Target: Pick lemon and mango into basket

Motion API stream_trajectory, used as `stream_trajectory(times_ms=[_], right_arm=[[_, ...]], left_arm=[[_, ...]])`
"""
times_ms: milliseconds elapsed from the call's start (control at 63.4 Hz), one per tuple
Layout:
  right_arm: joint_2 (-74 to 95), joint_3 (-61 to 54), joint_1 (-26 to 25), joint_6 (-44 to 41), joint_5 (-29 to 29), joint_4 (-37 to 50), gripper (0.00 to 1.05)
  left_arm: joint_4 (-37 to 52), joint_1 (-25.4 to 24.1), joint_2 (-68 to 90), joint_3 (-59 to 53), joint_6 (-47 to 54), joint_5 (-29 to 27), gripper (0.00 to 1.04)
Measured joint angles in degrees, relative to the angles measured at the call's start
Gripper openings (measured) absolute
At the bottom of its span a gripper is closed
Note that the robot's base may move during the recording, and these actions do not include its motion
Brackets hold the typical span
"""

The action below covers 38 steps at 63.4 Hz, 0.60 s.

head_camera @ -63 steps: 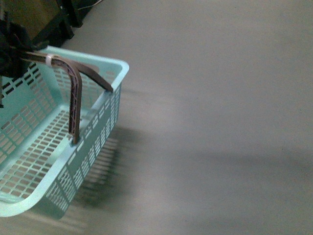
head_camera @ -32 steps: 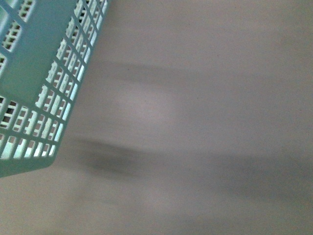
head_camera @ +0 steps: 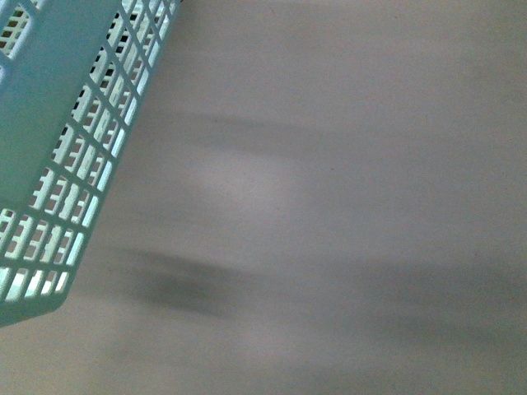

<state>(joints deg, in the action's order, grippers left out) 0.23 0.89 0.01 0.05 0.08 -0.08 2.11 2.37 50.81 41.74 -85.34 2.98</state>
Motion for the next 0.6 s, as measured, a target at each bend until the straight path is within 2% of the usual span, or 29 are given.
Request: stream_trajectory(times_ms=[599], right_arm=[[0.0, 0.0, 0.0, 0.0, 0.0, 0.0, 0.96]], left_arm=[[0.0, 0.0, 0.0, 0.0, 0.1, 0.0, 0.05]])
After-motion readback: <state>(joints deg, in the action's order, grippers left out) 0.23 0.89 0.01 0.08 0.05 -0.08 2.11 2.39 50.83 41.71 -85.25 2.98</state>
